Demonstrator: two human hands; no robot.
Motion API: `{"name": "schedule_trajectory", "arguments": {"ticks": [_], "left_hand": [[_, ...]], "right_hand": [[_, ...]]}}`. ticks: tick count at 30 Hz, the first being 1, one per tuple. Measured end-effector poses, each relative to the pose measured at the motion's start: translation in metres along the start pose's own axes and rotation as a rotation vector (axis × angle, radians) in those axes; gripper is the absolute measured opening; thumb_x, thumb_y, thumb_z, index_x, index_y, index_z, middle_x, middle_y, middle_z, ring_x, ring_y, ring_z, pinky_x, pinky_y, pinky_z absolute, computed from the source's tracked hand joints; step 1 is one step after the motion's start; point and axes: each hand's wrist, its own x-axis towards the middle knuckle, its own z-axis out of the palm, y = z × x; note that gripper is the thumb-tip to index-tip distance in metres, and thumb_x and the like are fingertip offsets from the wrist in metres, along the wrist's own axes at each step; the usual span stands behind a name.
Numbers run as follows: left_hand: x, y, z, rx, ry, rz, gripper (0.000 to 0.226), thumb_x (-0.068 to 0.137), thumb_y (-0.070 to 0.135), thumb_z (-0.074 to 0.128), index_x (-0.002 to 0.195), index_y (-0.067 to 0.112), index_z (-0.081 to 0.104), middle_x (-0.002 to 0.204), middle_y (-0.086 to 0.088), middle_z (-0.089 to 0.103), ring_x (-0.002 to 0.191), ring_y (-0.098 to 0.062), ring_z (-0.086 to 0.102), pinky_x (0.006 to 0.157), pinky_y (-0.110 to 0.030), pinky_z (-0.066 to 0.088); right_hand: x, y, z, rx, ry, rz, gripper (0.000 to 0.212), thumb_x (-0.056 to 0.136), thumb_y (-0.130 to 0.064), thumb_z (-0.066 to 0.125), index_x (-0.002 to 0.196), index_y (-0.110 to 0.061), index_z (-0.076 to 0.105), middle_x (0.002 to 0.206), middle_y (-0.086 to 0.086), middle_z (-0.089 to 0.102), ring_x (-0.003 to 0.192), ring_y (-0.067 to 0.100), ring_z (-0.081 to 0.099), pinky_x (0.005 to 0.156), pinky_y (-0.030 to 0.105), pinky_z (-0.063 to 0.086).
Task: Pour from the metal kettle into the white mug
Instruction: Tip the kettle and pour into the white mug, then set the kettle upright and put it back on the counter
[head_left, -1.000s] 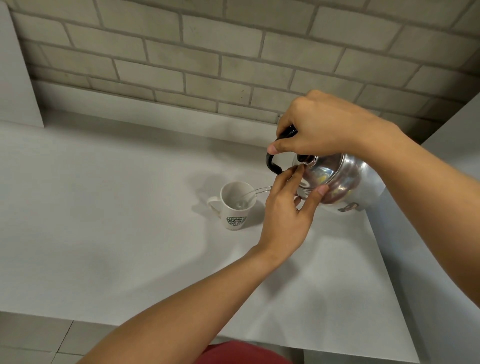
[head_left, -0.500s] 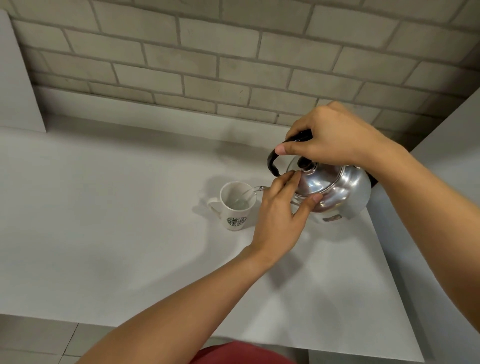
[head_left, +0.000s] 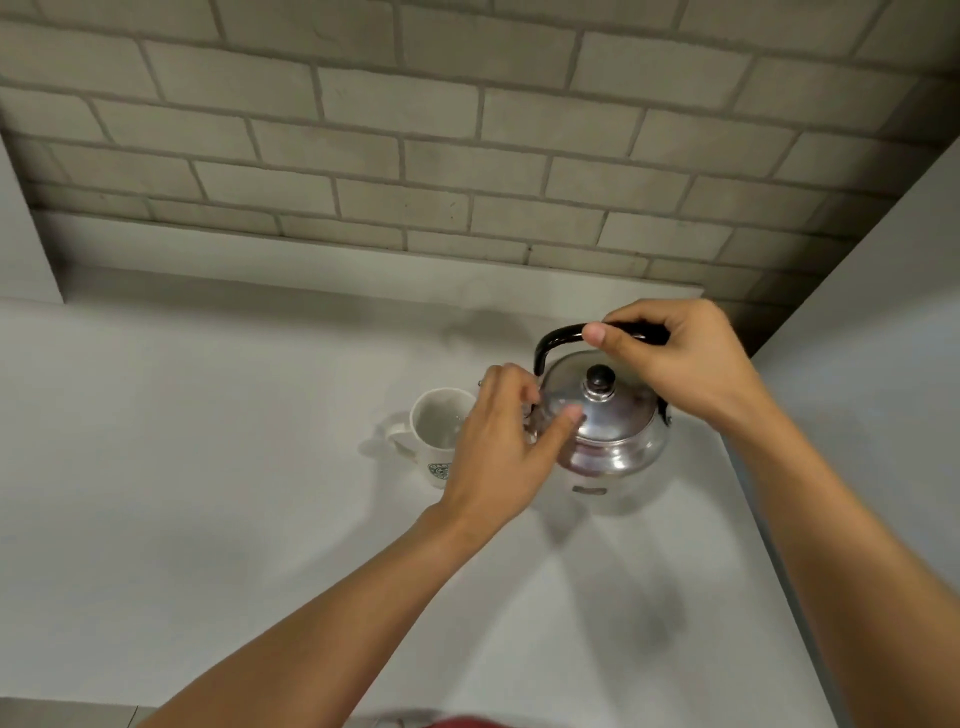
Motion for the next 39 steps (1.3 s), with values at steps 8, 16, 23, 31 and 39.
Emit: {"name": "schedule_trajectory", "arguments": {"ticks": [8,16,23,31,39], "left_hand": [[0.053,0.013,-0.001,0.139,-0.175,0.084,0.03,0.109,0.032,0.049,0.135,0.023,0.059,0.121,0.004,0.068,0.108,-0.019,0.065,0.091,-0.036,0.052],[0.103,0.014,0.011,0.192,-0.15,0.094,0.027,0.109,0.023,0.048,0.13,0.013,0.062,0.122,-0.003,0.069,0.11,-0.019,0.062,0.09,-0.026,0.045],[0.163,-0.018,0.026,0.204,-0.085,0.054,0.021,0.107,0.018,0.05,0.121,0.01,0.065,0.11,-0.005,0.069,0.094,-0.02,0.062,0.079,-0.027,0.046],[0.226,-0.063,0.048,0.258,-0.155,-0.117,0.021,0.108,0.02,0.048,0.122,0.015,0.064,0.1,0.0,0.068,0.082,-0.021,0.063,0.071,-0.022,0.042],[0.245,-0.091,0.057,0.362,-0.235,-0.184,0.021,0.109,0.024,0.048,0.124,0.019,0.062,0.096,-0.003,0.072,0.087,-0.027,0.07,0.08,-0.04,0.056]], "right_hand": [[-0.008,0.031,-0.005,0.168,0.05,0.042,0.006,0.089,-0.044,0.076,0.087,-0.04,0.081,0.087,-0.022,0.08,0.085,0.001,0.074,0.072,0.016,0.056],[0.018,0.066,-0.009,0.241,0.059,0.106,0.036,0.09,-0.051,0.064,0.124,-0.044,0.074,0.118,-0.025,0.075,0.113,-0.005,0.066,0.093,0.013,0.048],[0.064,0.107,0.004,0.068,0.084,0.119,0.031,0.107,-0.032,0.053,0.134,-0.026,0.068,0.111,-0.008,0.071,0.104,0.015,0.069,0.09,0.029,0.051],[0.123,0.145,0.039,0.05,0.072,0.174,0.03,0.109,-0.024,0.049,0.131,-0.015,0.068,0.1,-0.004,0.069,0.095,0.025,0.071,0.083,0.024,0.051],[0.15,0.18,0.063,0.02,0.021,0.152,0.03,0.11,-0.02,0.047,0.131,-0.016,0.068,0.107,-0.001,0.072,0.094,0.021,0.067,0.084,0.025,0.05]]}}
